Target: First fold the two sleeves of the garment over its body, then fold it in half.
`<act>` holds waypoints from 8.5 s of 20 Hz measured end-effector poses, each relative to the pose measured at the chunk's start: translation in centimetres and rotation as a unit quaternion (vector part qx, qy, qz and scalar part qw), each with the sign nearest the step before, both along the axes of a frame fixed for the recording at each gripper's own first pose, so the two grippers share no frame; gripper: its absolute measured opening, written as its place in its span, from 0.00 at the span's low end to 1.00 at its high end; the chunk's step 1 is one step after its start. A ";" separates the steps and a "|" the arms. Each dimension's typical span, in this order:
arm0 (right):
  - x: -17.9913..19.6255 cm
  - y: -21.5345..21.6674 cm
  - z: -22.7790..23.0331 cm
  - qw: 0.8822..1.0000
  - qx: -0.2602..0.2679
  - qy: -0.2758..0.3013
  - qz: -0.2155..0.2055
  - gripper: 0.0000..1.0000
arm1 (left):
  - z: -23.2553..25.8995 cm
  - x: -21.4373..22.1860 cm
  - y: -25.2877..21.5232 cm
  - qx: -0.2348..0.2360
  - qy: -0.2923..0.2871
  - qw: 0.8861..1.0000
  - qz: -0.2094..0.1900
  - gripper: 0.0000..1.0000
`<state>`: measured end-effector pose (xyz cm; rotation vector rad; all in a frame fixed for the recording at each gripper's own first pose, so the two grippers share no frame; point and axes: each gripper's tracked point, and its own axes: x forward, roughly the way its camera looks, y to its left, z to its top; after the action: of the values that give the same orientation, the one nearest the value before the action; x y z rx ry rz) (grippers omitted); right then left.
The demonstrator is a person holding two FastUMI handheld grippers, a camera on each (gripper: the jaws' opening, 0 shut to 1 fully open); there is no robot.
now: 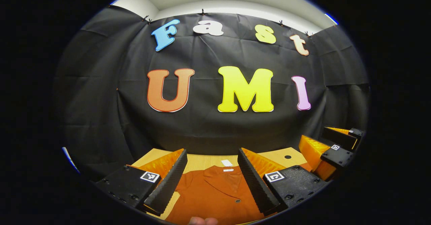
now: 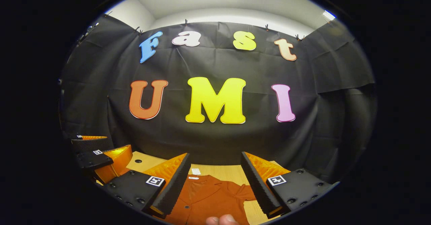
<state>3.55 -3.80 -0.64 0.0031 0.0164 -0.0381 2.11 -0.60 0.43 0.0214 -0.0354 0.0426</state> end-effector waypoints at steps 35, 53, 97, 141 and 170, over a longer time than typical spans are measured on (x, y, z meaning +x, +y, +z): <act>10.3 -39.3 -19.5 0.974 0.063 0.213 -0.040 0.95 | -6.0 4.8 -16.8 0.067 0.148 0.983 -0.081 0.99; 16.4 -45.5 -39.3 0.887 0.277 0.368 -0.026 0.94 | -9.6 6.7 -16.5 0.110 0.225 0.968 -0.033 0.99; 18.1 6.8 -8.7 0.930 0.196 0.302 0.069 0.02 | -5.3 -1.6 20.0 -0.049 0.082 0.990 0.099 0.99; 3.8 12.8 -15.7 0.889 0.178 0.394 0.152 0.68 | -29.3 11.0 48.6 -0.341 0.286 0.893 0.067 0.99; 0.1 7.1 -12.8 0.903 0.214 0.344 0.141 0.68 | -16.6 14.9 40.4 -0.346 0.240 0.907 0.028 0.03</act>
<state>3.68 3.31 -13.43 0.4292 0.7361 0.2594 16.99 39.83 -16.20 -0.6814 0.4759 0.1057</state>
